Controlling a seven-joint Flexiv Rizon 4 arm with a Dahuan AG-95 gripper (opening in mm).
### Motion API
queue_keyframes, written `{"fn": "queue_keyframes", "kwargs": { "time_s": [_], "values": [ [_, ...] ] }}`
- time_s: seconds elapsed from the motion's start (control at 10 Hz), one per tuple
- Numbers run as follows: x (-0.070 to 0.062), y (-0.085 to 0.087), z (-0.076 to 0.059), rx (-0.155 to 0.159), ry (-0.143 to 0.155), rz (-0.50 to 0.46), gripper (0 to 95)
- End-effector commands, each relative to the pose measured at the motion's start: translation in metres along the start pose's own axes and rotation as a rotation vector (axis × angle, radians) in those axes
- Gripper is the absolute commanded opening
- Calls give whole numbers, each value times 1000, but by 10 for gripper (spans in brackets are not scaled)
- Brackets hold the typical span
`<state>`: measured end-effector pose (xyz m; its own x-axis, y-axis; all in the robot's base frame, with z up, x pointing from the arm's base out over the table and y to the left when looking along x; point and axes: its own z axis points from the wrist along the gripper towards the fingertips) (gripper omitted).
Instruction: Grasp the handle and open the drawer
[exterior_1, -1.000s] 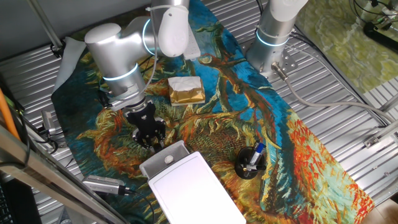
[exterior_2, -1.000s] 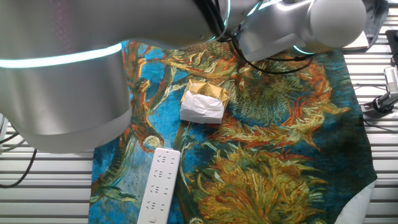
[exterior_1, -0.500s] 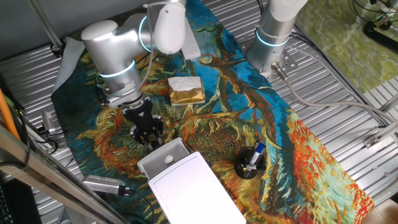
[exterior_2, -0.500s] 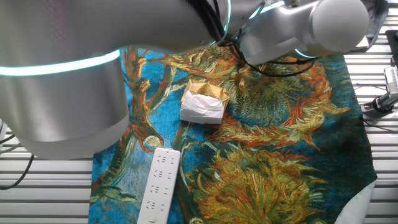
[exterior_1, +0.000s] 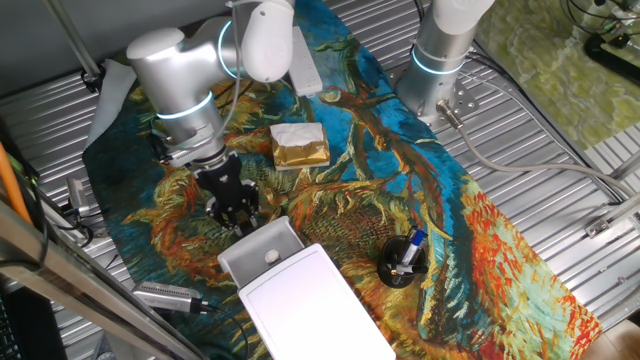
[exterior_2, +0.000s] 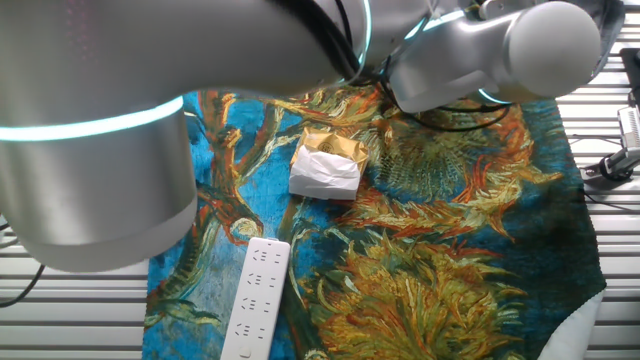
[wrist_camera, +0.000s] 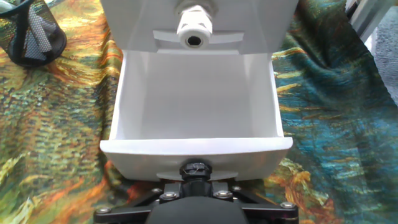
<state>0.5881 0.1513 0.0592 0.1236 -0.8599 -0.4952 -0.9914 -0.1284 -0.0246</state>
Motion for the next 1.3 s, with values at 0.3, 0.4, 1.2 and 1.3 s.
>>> {"fn": "queue_keyframes", "kwargs": {
  "time_s": [0.3,0.4,1.2,1.3],
  "values": [
    [5,0,-3,-4,-2,-9,0],
    [7,0,-4,-4,-3,-10,0],
    [17,0,-10,-4,-6,-24,0],
    [18,0,-11,-5,-7,-29,0]
  ]
}}
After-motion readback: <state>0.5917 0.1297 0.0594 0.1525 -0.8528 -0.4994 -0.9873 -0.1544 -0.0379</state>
